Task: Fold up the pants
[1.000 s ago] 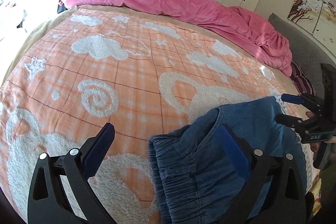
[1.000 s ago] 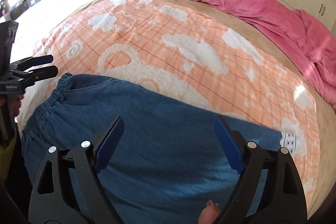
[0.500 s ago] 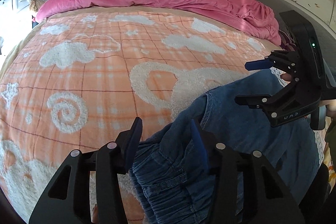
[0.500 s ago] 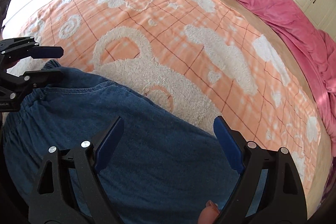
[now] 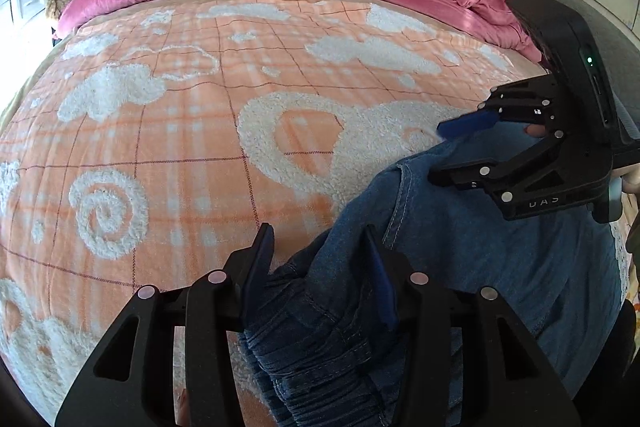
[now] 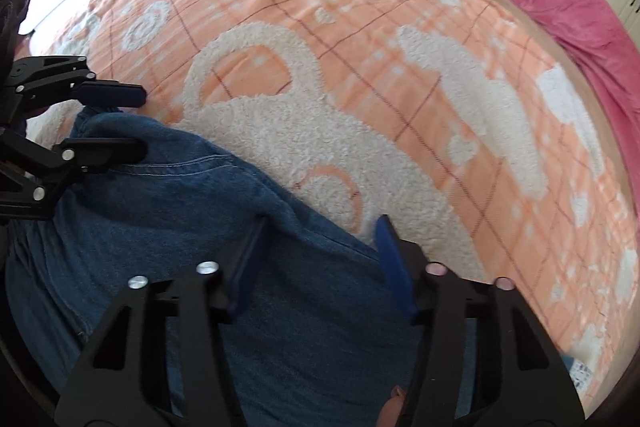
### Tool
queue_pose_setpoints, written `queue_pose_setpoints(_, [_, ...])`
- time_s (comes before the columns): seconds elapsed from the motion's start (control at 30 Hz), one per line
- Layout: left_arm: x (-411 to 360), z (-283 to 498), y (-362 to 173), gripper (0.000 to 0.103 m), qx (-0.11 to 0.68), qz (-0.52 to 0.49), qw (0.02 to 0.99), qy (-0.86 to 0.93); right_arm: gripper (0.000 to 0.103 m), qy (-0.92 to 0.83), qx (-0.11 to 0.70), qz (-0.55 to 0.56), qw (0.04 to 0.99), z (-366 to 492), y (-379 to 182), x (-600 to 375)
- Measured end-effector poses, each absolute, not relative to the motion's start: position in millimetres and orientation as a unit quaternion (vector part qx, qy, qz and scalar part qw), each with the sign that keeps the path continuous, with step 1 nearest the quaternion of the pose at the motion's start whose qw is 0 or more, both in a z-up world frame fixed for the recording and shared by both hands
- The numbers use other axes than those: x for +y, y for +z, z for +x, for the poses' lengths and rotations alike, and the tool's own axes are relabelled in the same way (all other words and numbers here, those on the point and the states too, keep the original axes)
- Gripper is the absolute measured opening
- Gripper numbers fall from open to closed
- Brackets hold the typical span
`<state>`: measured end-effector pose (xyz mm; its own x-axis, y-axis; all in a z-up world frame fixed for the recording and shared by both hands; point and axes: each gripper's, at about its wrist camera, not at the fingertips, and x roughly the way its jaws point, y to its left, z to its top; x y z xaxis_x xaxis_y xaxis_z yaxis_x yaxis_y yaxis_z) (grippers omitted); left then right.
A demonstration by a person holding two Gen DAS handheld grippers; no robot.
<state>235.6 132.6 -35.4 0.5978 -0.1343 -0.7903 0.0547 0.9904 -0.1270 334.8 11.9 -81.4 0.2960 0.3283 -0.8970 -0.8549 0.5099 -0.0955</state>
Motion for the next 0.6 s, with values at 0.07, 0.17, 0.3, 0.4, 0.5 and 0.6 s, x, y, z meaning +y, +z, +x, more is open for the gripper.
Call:
queue_pose_setpoints(0.07, [132,236,-35,0.045,0.443,-0.040,0.894,-0.053,0.011,0.415,0.438,-0.284,0.745,329,-79,13])
queue_pose_setpoints(0.17, [133,236,-35,0.047,0.440,-0.044,0.895,-0.052,0.004,0.420,0.436,-0.242,0.758,323,-73,3])
queue_pose_setpoints(0.3, [135,236,-35,0.049,0.436,-0.047,0.897,-0.051,0.003,0.429,0.405,-0.190,0.785,309,-54,-20])
queue_pose_setpoints(0.4, [131,233,-31,0.049,0.424,-0.040,0.903,-0.059,0.003,0.428,0.386,-0.174,0.798,296,-40,-31])
queue_pose_setpoints(0.5, [128,228,-26,0.025,0.428,-0.058,0.898,-0.080,0.003,0.419,0.378,-0.172,0.808,286,-30,-34])
queue_pose_setpoints(0.6, [126,217,-19,0.013,0.416,-0.064,0.902,-0.097,0.003,0.405,0.367,-0.174,0.819,273,-23,-38])
